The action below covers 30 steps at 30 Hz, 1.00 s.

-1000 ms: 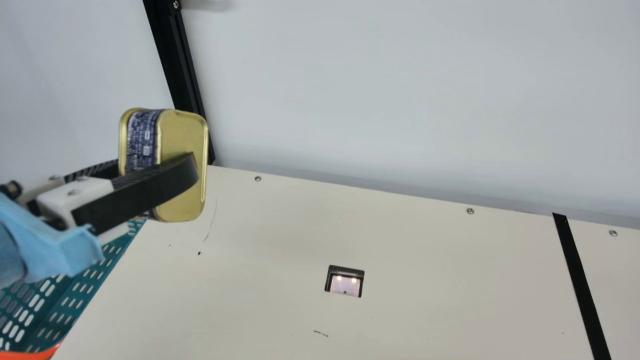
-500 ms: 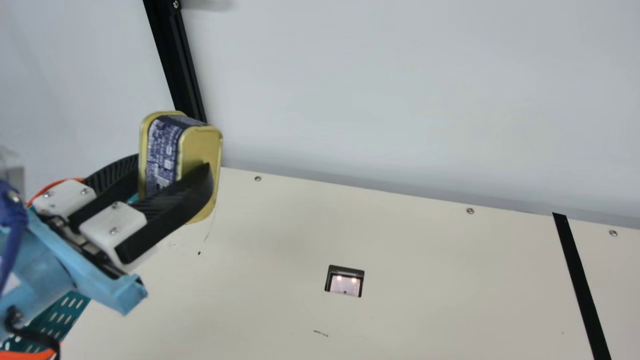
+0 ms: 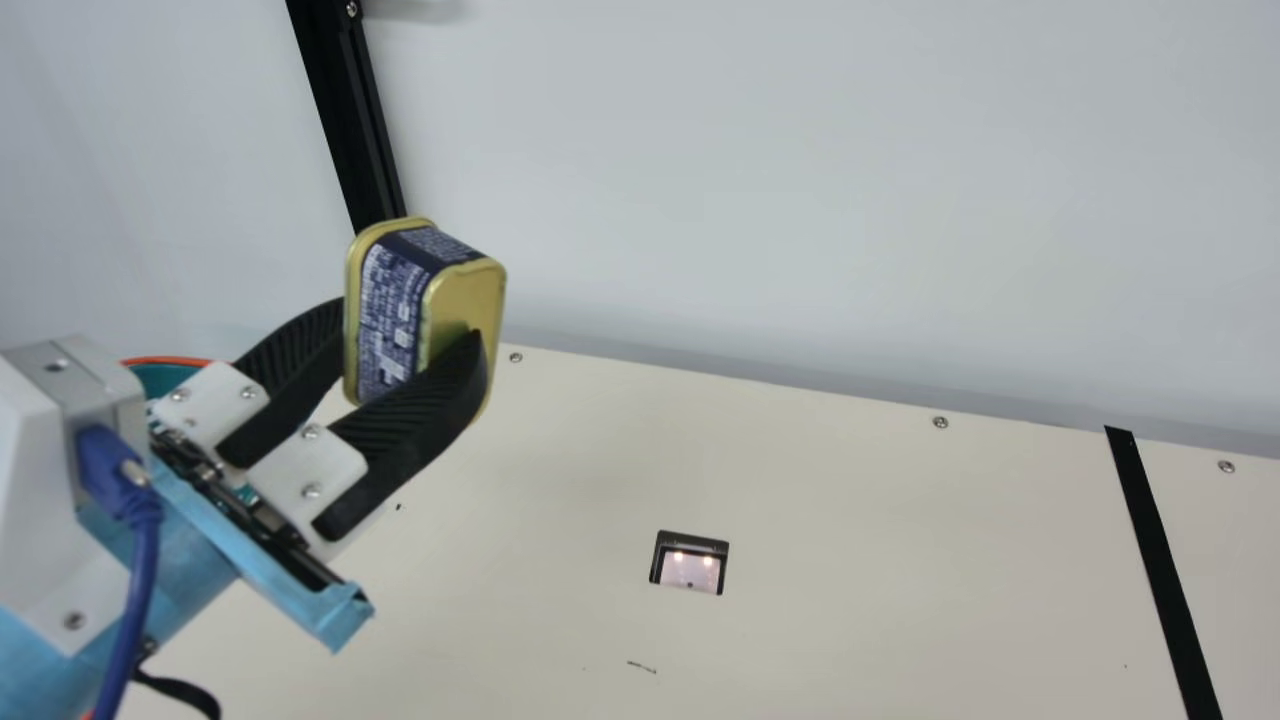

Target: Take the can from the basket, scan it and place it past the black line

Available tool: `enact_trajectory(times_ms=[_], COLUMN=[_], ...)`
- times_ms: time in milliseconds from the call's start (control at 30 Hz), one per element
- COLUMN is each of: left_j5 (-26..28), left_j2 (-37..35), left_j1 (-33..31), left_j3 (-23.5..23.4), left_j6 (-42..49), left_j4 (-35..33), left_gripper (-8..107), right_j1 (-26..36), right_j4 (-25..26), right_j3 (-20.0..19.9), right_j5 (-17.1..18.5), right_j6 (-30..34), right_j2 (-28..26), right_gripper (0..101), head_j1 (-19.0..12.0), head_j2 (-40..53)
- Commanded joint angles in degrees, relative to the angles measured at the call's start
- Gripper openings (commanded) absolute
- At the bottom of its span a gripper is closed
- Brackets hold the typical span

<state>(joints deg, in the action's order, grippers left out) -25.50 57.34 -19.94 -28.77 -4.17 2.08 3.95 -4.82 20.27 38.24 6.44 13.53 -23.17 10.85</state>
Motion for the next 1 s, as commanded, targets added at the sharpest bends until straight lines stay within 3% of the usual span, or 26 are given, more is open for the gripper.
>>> enact_trajectory(times_ms=[0, 500, 967], left_j5=[-1.3, -8.5, -15.0], left_j2=[1.1, 7.5, 11.8], left_j1=[-1.7, -12.0, -15.0], left_j3=[0.1, 0.4, 3.6], left_j6=[2.5, 14.0, 14.3], left_j4=[-3.7, -18.4, -19.9], left_gripper=[10, 10, 10], right_j1=[0.0, 0.0, 0.0], right_j4=[0.0, 0.0, 0.0], right_j3=[0.0, 0.0, 0.0], right_j5=[0.0, 0.0, 0.0], right_j6=[0.0, 0.0, 0.0], right_j2=[0.0, 0.0, 0.0], right_gripper=[101, 101, 101], head_j1=[-1.8, -1.8, -1.8], head_j2=[-0.1, -0.1, -0.1])
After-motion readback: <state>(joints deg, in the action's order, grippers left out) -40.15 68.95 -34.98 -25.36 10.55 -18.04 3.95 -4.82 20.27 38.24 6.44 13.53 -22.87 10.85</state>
